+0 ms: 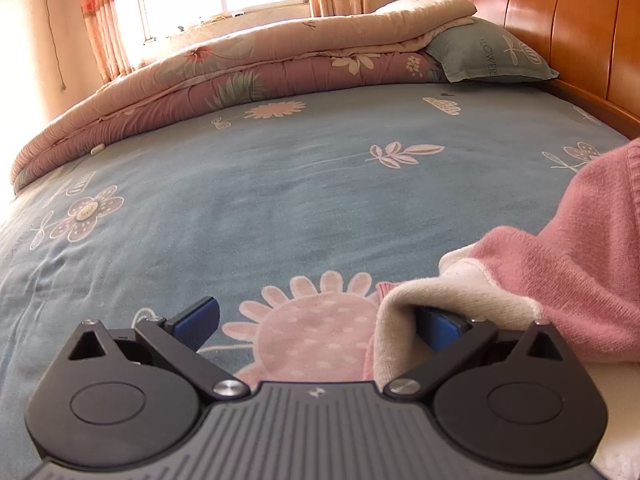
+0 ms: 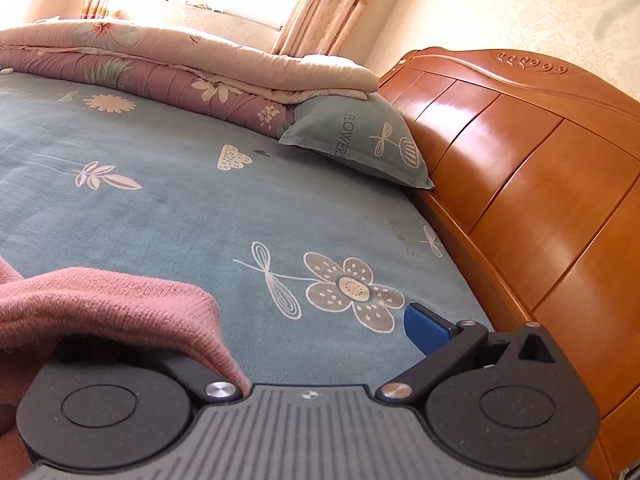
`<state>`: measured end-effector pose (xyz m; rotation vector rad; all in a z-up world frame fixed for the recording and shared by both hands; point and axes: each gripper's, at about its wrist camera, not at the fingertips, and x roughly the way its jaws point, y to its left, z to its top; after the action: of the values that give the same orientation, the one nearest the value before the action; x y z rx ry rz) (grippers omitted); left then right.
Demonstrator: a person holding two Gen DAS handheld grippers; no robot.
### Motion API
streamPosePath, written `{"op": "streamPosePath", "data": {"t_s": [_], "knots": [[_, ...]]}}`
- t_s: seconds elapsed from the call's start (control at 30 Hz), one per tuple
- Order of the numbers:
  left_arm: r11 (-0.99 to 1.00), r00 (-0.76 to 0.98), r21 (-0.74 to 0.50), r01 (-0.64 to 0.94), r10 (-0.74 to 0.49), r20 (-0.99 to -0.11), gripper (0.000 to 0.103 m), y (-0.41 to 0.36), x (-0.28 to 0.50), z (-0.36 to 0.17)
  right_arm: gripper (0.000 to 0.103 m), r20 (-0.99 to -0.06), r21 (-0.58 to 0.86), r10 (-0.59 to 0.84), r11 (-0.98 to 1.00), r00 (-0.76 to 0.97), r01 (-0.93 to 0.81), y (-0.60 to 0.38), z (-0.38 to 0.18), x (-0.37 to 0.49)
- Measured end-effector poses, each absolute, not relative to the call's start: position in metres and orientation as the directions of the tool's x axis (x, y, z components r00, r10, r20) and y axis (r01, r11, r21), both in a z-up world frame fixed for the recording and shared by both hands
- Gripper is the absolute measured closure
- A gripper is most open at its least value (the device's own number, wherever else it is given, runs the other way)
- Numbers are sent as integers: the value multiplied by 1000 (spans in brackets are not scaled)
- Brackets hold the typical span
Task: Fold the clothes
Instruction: 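Grasp the sweater with the right tool and lift it, shaking it open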
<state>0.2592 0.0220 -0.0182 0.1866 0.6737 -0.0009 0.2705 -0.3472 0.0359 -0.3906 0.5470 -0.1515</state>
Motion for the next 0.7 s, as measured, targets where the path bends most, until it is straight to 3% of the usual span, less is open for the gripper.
{"op": "streamPosePath", "data": {"t_s": [0.33, 0.5, 0.57, 0.7], "knots": [[965, 801, 263, -9, 164, -576, 0, 31, 358, -12, 0, -484, -444, -271, 895, 832, 34, -349, 33, 370], [949, 759, 316, -10, 213, -616, 2, 24, 412, -30, 0, -605, -468, -283, 882, 745, -45, -342, -10, 434], [957, 713, 289, 11, 195, -673, 2, 25, 425, -42, 0, -650, -472, -282, 878, 705, -84, -338, -30, 441], [972, 711, 232, 31, 142, -689, 2, 31, 410, -46, 0, -672, -440, -237, 890, 701, -121, -340, -38, 425]]}}
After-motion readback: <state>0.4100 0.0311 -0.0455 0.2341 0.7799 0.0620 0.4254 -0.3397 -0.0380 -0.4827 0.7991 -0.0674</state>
